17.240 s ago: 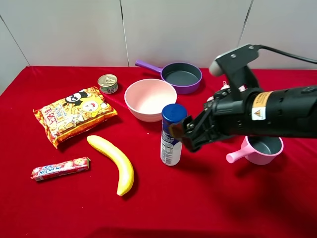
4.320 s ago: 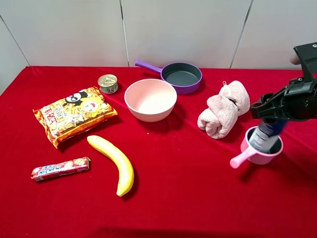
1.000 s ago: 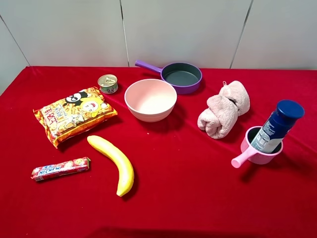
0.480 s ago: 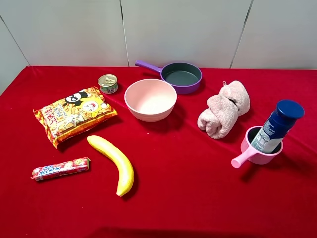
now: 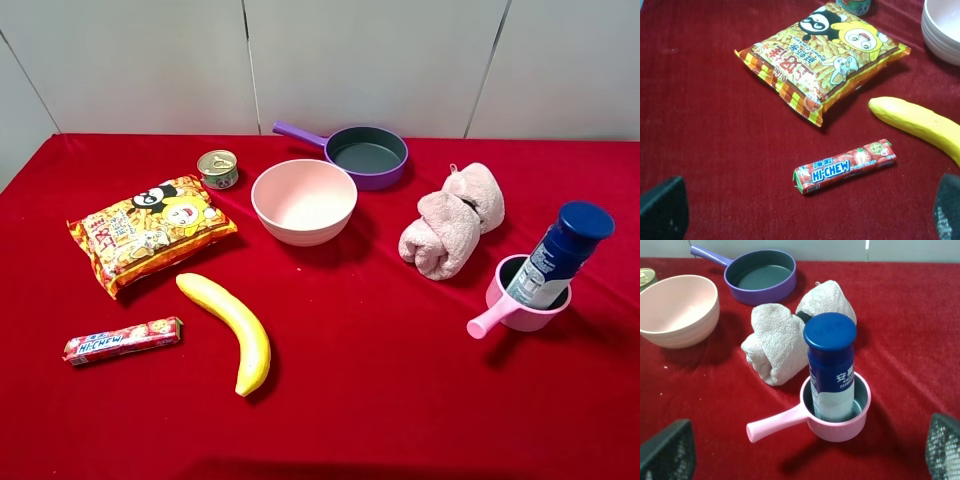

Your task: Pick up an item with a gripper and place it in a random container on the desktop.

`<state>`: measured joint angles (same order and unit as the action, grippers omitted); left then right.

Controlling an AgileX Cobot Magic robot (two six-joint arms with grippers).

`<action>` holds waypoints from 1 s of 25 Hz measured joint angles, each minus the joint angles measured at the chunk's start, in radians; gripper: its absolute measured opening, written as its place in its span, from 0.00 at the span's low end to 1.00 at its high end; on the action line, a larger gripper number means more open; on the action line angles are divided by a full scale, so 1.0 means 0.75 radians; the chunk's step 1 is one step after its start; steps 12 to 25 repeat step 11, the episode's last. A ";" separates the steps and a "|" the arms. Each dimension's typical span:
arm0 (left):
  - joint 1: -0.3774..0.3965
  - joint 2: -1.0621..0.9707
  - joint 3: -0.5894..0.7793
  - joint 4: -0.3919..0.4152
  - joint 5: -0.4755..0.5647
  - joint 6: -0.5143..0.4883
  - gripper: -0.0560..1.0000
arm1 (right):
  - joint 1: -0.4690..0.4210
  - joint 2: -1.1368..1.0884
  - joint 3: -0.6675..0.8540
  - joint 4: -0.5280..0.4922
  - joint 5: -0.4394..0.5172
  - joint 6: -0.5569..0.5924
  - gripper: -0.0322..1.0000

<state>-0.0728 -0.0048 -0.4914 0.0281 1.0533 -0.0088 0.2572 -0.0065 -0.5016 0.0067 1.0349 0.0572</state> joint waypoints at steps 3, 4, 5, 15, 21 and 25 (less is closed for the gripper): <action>0.000 0.000 0.000 0.000 0.000 0.000 0.98 | 0.000 0.000 0.000 0.000 0.000 0.000 0.70; 0.000 0.000 0.000 0.000 0.000 0.000 0.98 | 0.000 0.000 0.000 0.001 0.000 0.000 0.70; 0.000 0.000 0.000 0.000 0.000 0.000 0.98 | 0.000 0.000 0.000 0.001 0.000 0.000 0.70; 0.000 0.000 0.000 0.000 0.000 0.000 0.98 | 0.000 0.000 0.000 0.001 0.000 0.000 0.70; 0.000 0.000 0.000 0.000 0.000 0.000 0.98 | 0.000 0.000 0.000 0.001 0.000 0.000 0.70; 0.000 0.000 0.000 0.000 0.000 0.000 0.98 | 0.000 0.000 0.000 0.001 0.000 0.000 0.70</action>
